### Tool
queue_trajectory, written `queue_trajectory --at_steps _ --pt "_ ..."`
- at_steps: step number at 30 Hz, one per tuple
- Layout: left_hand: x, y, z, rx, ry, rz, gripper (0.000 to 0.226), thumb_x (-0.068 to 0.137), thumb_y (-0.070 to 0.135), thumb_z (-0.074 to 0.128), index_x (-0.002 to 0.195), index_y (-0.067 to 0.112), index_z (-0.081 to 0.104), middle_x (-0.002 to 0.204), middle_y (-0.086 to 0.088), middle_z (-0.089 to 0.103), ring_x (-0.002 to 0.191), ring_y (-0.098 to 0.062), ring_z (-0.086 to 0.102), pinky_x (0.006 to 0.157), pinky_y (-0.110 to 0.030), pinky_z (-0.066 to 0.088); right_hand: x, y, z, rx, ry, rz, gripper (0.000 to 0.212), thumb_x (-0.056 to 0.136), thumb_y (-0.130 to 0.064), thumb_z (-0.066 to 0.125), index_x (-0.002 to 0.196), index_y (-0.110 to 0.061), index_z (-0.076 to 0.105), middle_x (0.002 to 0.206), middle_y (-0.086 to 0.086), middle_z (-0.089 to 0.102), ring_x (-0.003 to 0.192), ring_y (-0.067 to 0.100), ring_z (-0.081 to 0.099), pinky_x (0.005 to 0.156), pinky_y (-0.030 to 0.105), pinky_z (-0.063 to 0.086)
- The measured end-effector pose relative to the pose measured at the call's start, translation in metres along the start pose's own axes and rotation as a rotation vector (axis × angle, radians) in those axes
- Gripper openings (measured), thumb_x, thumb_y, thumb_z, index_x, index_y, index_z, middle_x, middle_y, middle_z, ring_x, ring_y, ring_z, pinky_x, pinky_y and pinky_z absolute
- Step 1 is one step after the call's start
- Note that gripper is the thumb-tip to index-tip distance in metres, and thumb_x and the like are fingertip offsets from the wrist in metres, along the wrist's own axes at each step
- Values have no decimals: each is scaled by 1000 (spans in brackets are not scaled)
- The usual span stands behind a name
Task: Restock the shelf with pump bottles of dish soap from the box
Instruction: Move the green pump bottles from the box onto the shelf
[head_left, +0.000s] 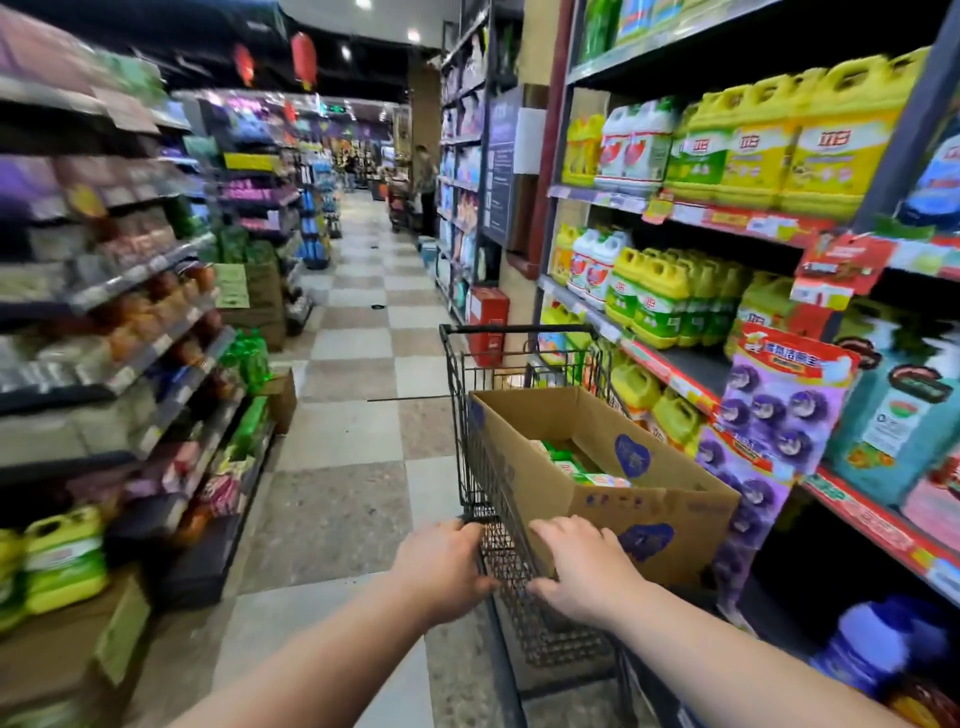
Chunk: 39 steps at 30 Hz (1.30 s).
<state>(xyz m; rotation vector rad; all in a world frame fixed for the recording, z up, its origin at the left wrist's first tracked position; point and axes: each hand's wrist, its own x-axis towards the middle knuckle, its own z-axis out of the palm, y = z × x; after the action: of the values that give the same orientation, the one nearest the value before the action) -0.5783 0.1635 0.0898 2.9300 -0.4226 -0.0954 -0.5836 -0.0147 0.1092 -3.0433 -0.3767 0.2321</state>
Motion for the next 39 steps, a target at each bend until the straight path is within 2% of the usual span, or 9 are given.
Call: queue_trajectory --at_steps 9,16,22,28,36,39 --pt "104 -37 -13 48 -4 -69 58 84 54 52 129 21 42 129 -5 51 118 -28 49 93 -39 43 125 21 -13 8 21 -55 69 87 -45 55 146 -29 24 151 1 33 142 24 25 116 50 19" --pt "234 -32 -35 44 -4 -35 60 83 53 53 133 23 41 131 -4 50 120 -26 49 96 -37 43 222 91 -44 55 22 21 71 87 -46 56 147 -26 24 153 1 32 143 24 25 115 52 18" --pt "314 -9 -12 56 -92 45 65 81 53 56 135 23 39 131 -4 49 120 -25 48 98 -36 42 261 174 -43 102 -56 193 69 88 -46 56 147 -25 25 151 2 34 139 27 31 114 52 23" --pt "372 9 15 99 -175 136 67 81 57 54 136 23 39 133 -5 48 122 -27 48 99 -39 41 265 237 -20 160 -135 398 68 88 -48 54 145 -23 28 148 4 36 135 27 37 109 45 34" --pt "454 36 71 134 -399 328 73 81 59 56 141 23 33 139 -6 44 125 -28 46 101 -38 41 275 278 27 307 -268 661 69 87 -41 60 145 -18 30 146 10 38 132 28 43 107 39 38" --pt "487 36 90 159 -486 391 77 79 60 56 142 24 31 140 -6 44 126 -29 45 103 -42 38 290 281 43 366 -300 748 68 87 -41 60 144 -17 31 145 11 39 131 29 44 107 37 39"
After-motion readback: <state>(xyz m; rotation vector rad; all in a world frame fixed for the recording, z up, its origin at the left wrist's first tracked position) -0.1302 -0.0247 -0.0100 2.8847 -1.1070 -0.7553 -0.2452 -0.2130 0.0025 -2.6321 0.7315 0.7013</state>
